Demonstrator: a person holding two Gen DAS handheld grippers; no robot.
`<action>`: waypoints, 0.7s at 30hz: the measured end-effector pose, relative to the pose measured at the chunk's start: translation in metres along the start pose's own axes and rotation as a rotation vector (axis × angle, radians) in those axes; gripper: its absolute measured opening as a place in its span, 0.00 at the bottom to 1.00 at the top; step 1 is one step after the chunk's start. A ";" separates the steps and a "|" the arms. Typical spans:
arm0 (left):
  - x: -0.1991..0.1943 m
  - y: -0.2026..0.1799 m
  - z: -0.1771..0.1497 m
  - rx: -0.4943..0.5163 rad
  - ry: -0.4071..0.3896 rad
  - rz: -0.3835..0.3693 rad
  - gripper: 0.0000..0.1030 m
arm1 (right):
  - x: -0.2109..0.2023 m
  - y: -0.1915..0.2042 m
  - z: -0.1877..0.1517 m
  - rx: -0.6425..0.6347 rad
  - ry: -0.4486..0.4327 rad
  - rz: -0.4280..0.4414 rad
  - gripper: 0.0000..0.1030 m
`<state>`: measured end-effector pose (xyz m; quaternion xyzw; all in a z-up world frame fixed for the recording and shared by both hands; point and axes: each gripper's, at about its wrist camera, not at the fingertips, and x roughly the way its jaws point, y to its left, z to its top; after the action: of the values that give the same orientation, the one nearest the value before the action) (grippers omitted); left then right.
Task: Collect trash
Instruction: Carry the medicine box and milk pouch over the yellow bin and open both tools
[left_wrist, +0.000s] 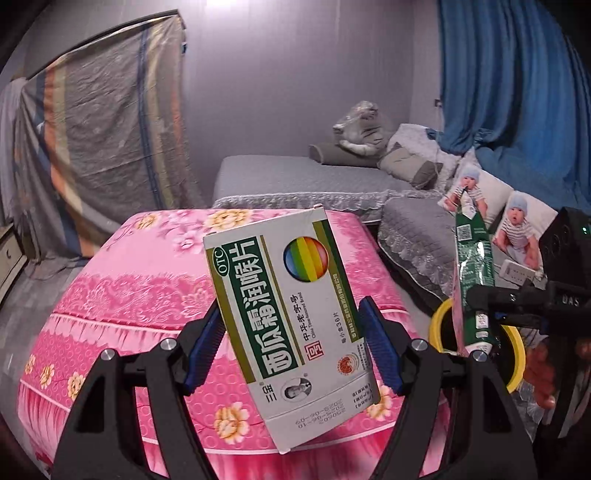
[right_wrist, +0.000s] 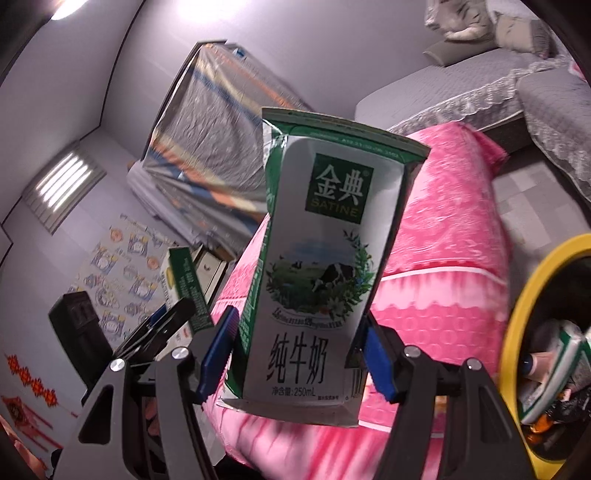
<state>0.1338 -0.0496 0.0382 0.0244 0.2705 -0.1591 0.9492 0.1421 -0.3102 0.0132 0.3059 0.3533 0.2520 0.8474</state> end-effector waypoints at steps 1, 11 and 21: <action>0.000 -0.008 0.001 0.019 -0.006 -0.010 0.66 | -0.006 -0.006 -0.001 0.009 -0.013 -0.005 0.59; 0.005 -0.078 0.005 0.148 -0.055 -0.106 0.67 | -0.070 -0.055 -0.014 0.068 -0.145 -0.080 0.59; 0.013 -0.147 0.002 0.243 -0.097 -0.189 0.67 | -0.134 -0.103 -0.034 0.131 -0.275 -0.192 0.59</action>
<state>0.0992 -0.1928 0.0391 0.1058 0.2040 -0.2800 0.9321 0.0545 -0.4559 -0.0184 0.3569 0.2774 0.1021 0.8861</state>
